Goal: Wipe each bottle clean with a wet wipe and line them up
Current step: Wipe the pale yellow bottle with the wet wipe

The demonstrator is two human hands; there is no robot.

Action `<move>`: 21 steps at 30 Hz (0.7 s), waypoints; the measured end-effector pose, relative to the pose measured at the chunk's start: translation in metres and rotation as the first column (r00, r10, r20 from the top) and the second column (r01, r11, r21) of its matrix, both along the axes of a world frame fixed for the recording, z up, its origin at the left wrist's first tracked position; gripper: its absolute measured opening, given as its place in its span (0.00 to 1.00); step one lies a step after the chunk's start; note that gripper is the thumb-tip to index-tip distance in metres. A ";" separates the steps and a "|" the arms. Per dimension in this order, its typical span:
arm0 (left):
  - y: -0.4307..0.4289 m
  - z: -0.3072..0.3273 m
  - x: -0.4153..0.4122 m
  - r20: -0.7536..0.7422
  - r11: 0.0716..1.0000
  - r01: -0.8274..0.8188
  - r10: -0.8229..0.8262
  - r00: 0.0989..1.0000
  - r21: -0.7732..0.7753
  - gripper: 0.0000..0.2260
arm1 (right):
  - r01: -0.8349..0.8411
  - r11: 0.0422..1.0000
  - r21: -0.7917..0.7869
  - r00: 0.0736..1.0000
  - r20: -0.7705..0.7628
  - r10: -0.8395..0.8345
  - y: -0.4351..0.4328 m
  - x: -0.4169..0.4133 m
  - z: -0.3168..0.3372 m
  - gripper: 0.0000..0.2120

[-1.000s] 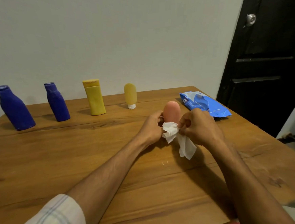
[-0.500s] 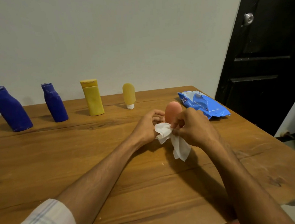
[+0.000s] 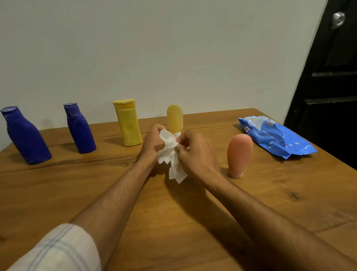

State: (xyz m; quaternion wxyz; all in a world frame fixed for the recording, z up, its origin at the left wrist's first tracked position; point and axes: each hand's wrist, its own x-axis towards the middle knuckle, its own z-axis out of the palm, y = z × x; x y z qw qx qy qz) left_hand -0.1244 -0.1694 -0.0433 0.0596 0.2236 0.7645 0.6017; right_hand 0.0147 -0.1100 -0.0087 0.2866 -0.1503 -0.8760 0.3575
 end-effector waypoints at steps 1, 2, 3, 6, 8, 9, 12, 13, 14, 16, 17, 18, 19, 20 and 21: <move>0.003 -0.001 -0.007 -0.003 1.000 -0.007 0.007 1.000 -0.016 0.14 | 0.022 0.998 -0.061 1.000 0.004 -0.022 0.001 -0.006 -0.003 0.04; 0.007 -0.002 -0.013 -0.020 0.997 -0.025 0.024 1.000 -0.067 0.12 | 0.039 0.991 -0.125 0.999 0.016 -0.038 0.002 -0.010 -0.005 0.03; 0.011 -0.002 -0.020 -0.054 0.989 -0.035 0.027 0.998 -0.145 0.15 | 0.055 0.981 -0.187 0.998 0.033 -0.049 0.004 -0.015 -0.007 0.03; 0.020 0.000 -0.033 -0.118 0.952 -0.003 -0.035 0.992 -0.307 0.29 | 0.103 0.951 -0.291 0.994 0.067 -0.087 0.010 -0.024 -0.010 0.03; 0.026 0.002 -0.037 -0.100 0.960 0.009 -0.039 0.994 -0.279 0.28 | 0.122 0.939 -0.322 0.992 0.073 -0.104 0.014 -0.028 -0.011 0.02; 0.029 0.003 -0.039 -0.096 0.966 0.005 -0.031 0.995 -0.260 0.25 | 0.125 0.934 -0.334 0.991 0.078 -0.104 0.014 -0.030 -0.012 0.02; 0.036 0.005 -0.041 -0.090 0.978 0.003 -0.022 0.996 -0.211 0.19 | 0.116 0.929 -0.350 0.993 0.072 -0.097 0.015 -0.034 -0.014 0.03; 0.037 0.005 -0.042 -0.095 0.979 0.002 -0.022 0.995 -0.205 0.18 | 0.110 0.930 -0.350 0.993 0.066 -0.093 0.015 -0.035 -0.014 0.03; 0.039 0.005 -0.042 -0.101 0.978 0.003 -0.025 0.995 -0.206 0.18 | 0.106 0.930 -0.352 0.994 0.063 -0.089 0.015 -0.036 -0.015 0.04; 0.039 0.005 -0.039 -0.116 0.979 -0.005 -0.019 0.993 -0.206 0.16 | 0.096 0.929 -0.357 0.995 0.065 -0.077 0.014 -0.036 -0.016 0.05; 0.039 0.005 -0.038 -0.124 0.979 -0.013 -0.012 0.992 -0.203 0.16 | 0.085 0.930 -0.357 0.996 0.064 -0.067 0.014 -0.036 -0.017 0.05; 0.038 0.005 -0.037 -0.143 0.979 -0.023 -0.006 0.990 -0.204 0.16 | 0.073 0.932 -0.355 0.997 0.060 -0.055 0.013 -0.035 -0.016 0.04; 0.037 0.006 -0.035 -0.162 0.979 -0.030 -0.003 0.987 -0.202 0.17 | 0.063 0.934 -0.351 0.997 0.054 -0.047 0.013 -0.035 -0.017 0.04; 0.035 0.007 -0.033 -0.174 0.980 -0.031 -0.004 0.985 -0.196 0.19 | 0.056 0.937 -0.346 0.998 0.047 -0.042 0.012 -0.034 -0.016 0.03; 0.033 0.010 -0.032 -0.172 0.982 -0.030 -0.003 0.985 -0.186 0.20 | 0.049 0.939 -0.340 0.999 0.037 -0.039 0.012 -0.033 -0.015 0.02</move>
